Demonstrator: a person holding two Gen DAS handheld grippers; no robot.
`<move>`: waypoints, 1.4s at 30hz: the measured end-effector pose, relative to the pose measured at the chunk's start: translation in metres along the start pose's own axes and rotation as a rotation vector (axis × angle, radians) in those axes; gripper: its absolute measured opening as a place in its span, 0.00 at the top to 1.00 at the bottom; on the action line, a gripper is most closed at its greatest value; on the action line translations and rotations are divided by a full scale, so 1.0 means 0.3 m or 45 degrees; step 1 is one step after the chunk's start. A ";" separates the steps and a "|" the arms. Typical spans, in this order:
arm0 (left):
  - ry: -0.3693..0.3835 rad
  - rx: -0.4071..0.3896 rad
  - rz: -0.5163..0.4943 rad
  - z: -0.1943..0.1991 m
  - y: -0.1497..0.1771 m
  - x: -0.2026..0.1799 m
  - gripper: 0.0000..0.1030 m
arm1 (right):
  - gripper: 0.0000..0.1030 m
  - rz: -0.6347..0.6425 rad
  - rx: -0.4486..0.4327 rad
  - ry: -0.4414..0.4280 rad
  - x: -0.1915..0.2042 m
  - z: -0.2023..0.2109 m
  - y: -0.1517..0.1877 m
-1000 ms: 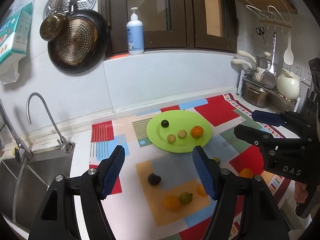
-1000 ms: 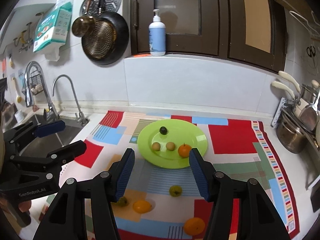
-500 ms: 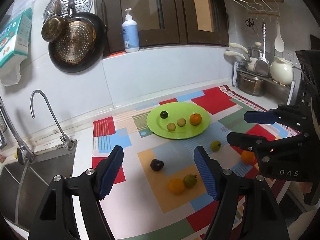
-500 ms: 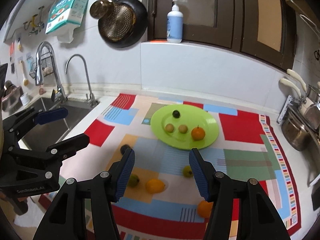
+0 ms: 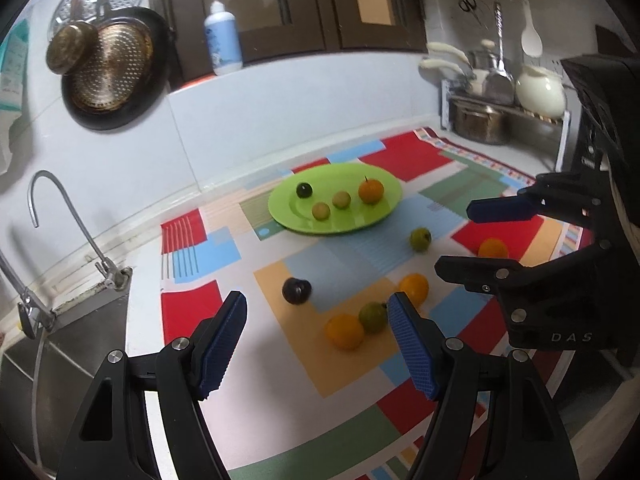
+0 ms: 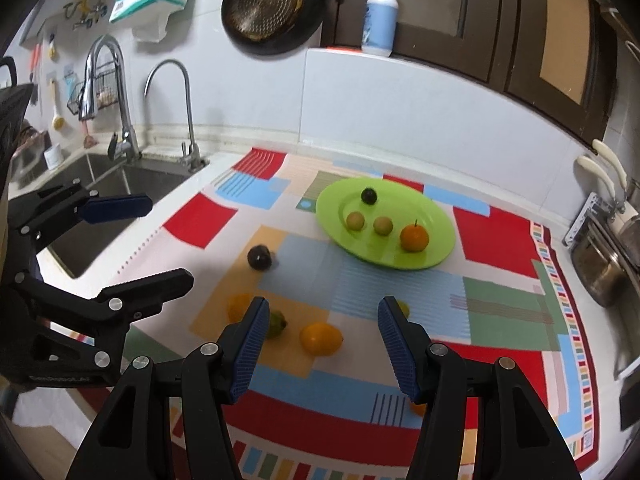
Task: Organize fruits
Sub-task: 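Lift both tools back from the plate toward the remaining fruits, then grasp an orange with the left tool while the right tool grasps the large yellow-orange citrus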
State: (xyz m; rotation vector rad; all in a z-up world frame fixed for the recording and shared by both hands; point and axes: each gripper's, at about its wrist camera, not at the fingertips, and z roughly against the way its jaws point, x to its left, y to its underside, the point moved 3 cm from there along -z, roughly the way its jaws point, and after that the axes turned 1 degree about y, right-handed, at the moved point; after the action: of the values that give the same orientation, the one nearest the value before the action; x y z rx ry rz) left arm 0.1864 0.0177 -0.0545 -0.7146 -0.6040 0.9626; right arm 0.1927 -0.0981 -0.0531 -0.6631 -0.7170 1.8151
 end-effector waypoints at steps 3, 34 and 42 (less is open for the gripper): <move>0.024 0.033 -0.029 -0.032 0.024 -0.008 0.30 | 0.44 0.001 0.045 -0.012 0.002 -0.036 0.025; 0.174 0.241 -0.200 -0.294 0.109 -0.030 0.45 | 0.44 -0.025 0.230 -0.060 -0.023 -0.279 0.117; 0.227 0.255 -0.173 -0.318 0.102 -0.028 0.58 | 0.45 -0.052 0.246 -0.089 -0.028 -0.309 0.114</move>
State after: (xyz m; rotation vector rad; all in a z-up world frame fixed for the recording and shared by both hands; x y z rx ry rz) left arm 0.2369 -0.0038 -0.1388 -0.5661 -0.3884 0.8108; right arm 0.2415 -0.1005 -0.1393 -0.4570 -0.5873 1.8495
